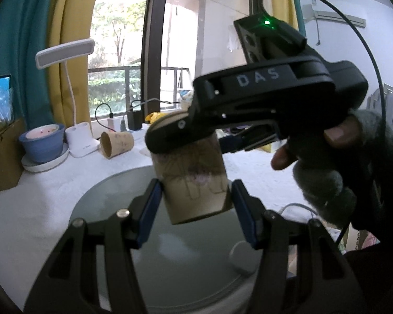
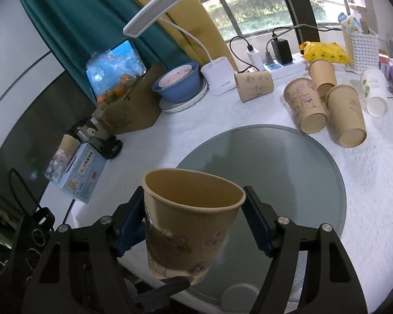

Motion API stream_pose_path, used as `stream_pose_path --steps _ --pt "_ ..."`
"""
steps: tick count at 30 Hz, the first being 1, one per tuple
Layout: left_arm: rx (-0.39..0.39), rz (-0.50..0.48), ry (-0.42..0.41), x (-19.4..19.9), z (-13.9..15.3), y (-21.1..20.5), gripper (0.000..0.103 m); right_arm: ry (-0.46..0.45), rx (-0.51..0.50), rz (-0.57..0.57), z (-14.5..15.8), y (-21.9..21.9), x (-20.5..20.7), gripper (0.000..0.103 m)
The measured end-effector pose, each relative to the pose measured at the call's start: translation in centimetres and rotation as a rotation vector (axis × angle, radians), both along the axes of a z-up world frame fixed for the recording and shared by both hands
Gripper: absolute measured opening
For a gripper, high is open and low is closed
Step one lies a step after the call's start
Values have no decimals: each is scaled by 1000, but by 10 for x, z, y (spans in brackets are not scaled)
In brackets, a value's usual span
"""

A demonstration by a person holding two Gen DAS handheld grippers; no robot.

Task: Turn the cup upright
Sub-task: 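Grasp the cup with the right gripper while the left gripper opens and releases it, then carry the cup with the right gripper and lower it upright onto the turntable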

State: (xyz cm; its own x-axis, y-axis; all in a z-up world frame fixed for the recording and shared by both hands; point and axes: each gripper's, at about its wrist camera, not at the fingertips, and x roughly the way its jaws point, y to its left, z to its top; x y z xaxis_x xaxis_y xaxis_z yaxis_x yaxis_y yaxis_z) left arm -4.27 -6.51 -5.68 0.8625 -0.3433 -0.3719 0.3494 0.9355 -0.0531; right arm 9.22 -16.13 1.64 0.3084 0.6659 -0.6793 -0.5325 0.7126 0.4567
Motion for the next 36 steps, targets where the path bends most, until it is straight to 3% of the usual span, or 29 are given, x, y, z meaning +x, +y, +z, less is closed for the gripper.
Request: stream_pose_path --steps 5,9,11,17,24,36 --pt "-2 8 13 2 0 3 59 -4 -16 2 -1 4 2 74" --pt "-11 7 44 5 -3 7 76 -12 -31 -15 -3 7 6 73" --pt "-14 14 64 6 -5 10 77 -26 -44 -23 -2 9 7 73" --pt "-36 89 147 13 -16 33 77 -130 -95 -57 -1 16 11 73" --pt "-101 287 268 34 -30 84 77 -321 -195 -97 -24 31 15 73" --pt "-196 409 338 65 -37 135 77 -445 -296 -75 -53 60 39 73"
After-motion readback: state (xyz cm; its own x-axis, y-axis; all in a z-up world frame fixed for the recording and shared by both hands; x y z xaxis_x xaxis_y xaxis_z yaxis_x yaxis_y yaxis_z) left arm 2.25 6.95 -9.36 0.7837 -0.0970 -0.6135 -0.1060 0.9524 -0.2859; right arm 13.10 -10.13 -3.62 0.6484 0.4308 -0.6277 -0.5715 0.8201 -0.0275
